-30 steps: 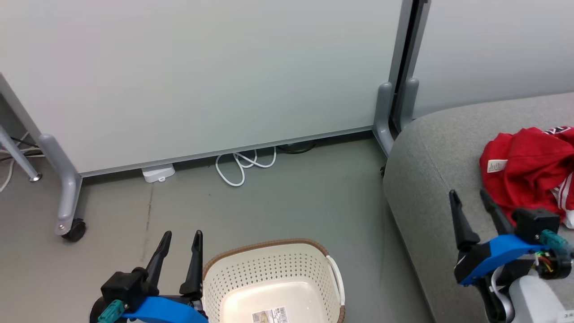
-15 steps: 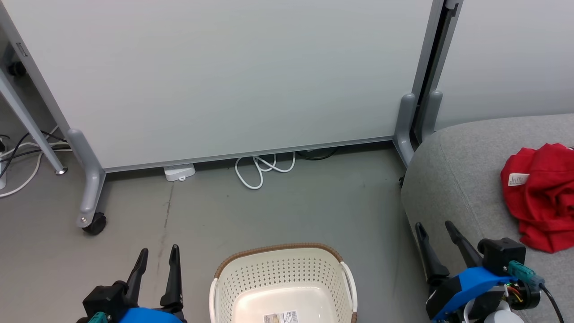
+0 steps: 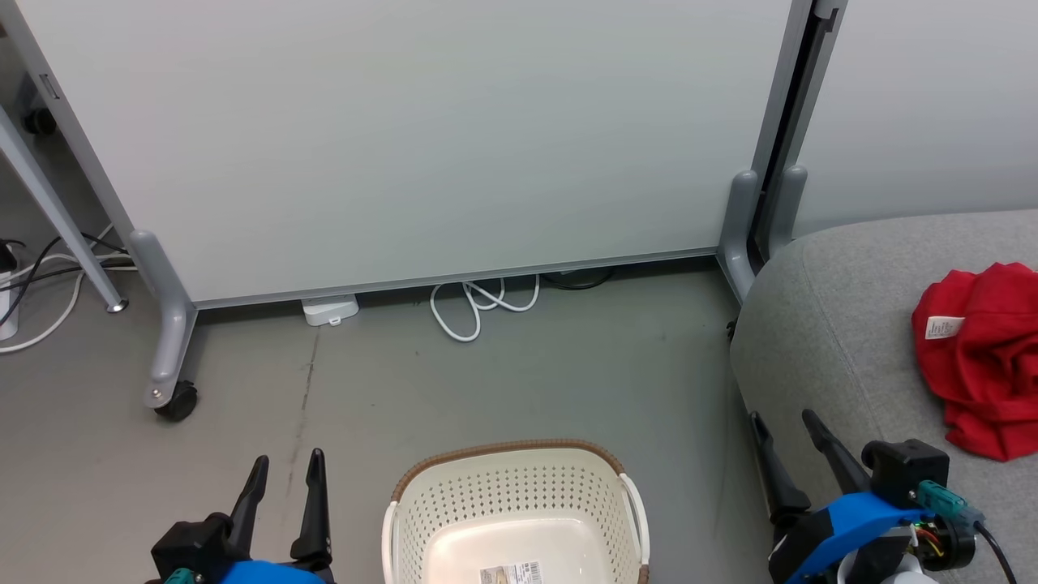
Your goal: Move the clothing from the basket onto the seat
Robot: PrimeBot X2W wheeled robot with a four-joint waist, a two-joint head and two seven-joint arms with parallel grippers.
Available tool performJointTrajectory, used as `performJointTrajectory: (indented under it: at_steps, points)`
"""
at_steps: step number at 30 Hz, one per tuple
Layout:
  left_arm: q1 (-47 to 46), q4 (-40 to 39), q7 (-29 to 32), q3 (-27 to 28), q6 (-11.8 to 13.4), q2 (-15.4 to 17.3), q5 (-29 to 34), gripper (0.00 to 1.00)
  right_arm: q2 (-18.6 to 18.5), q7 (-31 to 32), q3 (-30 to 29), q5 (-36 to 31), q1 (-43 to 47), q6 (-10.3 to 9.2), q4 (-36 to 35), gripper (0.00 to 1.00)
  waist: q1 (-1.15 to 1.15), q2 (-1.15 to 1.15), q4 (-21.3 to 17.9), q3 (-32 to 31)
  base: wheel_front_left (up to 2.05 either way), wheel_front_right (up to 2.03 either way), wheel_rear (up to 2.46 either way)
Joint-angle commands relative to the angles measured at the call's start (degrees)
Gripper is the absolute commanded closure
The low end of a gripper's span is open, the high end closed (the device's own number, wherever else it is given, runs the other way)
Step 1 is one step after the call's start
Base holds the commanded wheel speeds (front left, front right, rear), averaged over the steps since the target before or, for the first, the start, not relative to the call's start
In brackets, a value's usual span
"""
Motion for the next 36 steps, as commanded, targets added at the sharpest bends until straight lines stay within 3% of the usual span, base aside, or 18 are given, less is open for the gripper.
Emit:
performJointTrajectory:
  at_steps: [1, 16, 17, 22, 36]
  points:
    - [0.09, -0.05, -0.19, -0.16, -0.15, -0.04, -0.25, 0.0, 0.16, 0.06, 0.02, 0.25, 1.1, 0.01, -0.36, 0.0, 0.0, 0.0, -0.03, 0.06, 0.0, 0.0, 0.0]
    - [-0.57, -0.06, -0.18, -1.35, -0.15, 0.48, -1.46, 0.0, 0.17, -0.01, 0.29, 0.98, 0.74, 0.01, -0.07, 0.0, 0.0, 0.0, -0.23, 0.57, 0.0, 0.0, 0.0]
    - [-0.61, -0.09, -0.18, -1.47, -0.15, 0.54, -1.54, 1.0, 0.17, -0.08, 0.31, 1.0, 0.73, 0.01, 0.0, 1.0, 0.0, 0.0, -0.23, 0.58, 0.0, 0.0, 0.0]
    - [1.33, 2.0, 0.45, -1.31, 0.0, -0.32, -1.92, 1.0, 0.08, 0.33, 0.21, 0.93, 1.09, 0.0, 2.13, 1.0, 0.0, 0.0, -0.25, 0.6, 0.0, 0.0, 0.0]
    - [-0.18, -0.09, 4.45, 1.2, -0.02, -0.86, -14.9, 1.0, 0.09, 2.34, -1.32, 15.59, 0.53, 0.0, 0.93, 1.0, 0.0, 0.0, -0.4, 0.98, 0.0, 0.0, 0.0]
